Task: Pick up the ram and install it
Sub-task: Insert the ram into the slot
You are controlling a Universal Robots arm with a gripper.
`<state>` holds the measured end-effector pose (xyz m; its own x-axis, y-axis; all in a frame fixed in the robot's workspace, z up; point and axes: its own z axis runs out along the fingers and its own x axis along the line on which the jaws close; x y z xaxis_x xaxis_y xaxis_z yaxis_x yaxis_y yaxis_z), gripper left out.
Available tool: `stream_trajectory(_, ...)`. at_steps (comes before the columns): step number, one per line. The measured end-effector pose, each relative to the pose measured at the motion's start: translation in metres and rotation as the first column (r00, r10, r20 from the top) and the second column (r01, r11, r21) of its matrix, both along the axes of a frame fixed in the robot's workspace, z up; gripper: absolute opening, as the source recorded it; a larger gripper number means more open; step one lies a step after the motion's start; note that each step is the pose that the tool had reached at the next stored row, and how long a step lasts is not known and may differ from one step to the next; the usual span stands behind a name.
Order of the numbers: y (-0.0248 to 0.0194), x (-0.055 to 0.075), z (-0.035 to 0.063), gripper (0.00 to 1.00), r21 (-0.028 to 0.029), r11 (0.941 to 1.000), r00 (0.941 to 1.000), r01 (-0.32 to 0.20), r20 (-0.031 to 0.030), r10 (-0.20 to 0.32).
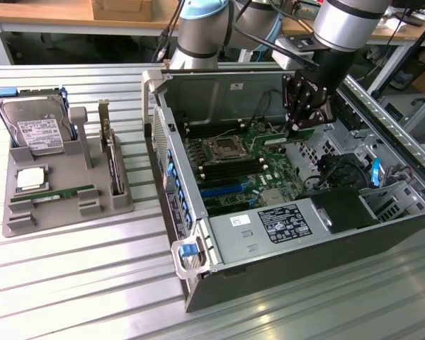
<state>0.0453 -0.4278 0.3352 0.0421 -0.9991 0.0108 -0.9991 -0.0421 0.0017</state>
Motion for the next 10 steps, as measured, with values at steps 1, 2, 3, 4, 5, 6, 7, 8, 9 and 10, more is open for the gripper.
stream_trajectory(1, 0.0000, 0.0000, -0.0005, 0.12, 0.0000, 1.0000, 1.0000, 0.000, 0.0000, 0.000)
stream_trajectory(2, 0.0000, 0.0000, -0.0008, 0.12, 0.0001, 1.0000, 1.0000, 0.000, 0.0000, 0.000)
stream_trajectory(3, 0.0000, 0.0000, -0.0013, 0.12, 0.0000, 1.0000, 1.0000, 0.000, 0.0000, 0.000)
stream_trajectory(4, 0.0000, 0.0000, -0.0016, 0.12, 0.0001, 1.0000, 1.0000, 0.000, 0.0000, 0.000)
stream_trajectory(5, 0.0000, 0.0000, -0.0018, 0.12, 0.0001, 1.0000, 1.0000, 0.000, 0.0000, 0.000)
stream_trajectory(6, 0.0000, 0.0000, -0.0020, 0.12, 0.0001, 1.0000, 1.0000, 0.000, 0.0000, 0.000)
stream_trajectory(7, 0.0000, 0.0000, -0.0023, 0.12, 0.0001, 1.0000, 1.0000, 0.000, 0.0000, 0.000)
stream_trajectory(8, 0.0000, 0.0000, -0.0029, 0.12, 0.0000, 1.0000, 1.0000, 0.000, 0.0000, 0.000)
stream_trajectory(9, 0.0000, 0.0000, -0.0035, 0.12, 0.0001, 1.0000, 1.0000, 0.000, 0.0000, 0.000)
stream_trajectory(10, 0.0000, 0.0000, -0.0044, 0.12, 0.0000, 1.0000, 1.0000, 0.000, 0.0000, 0.000)
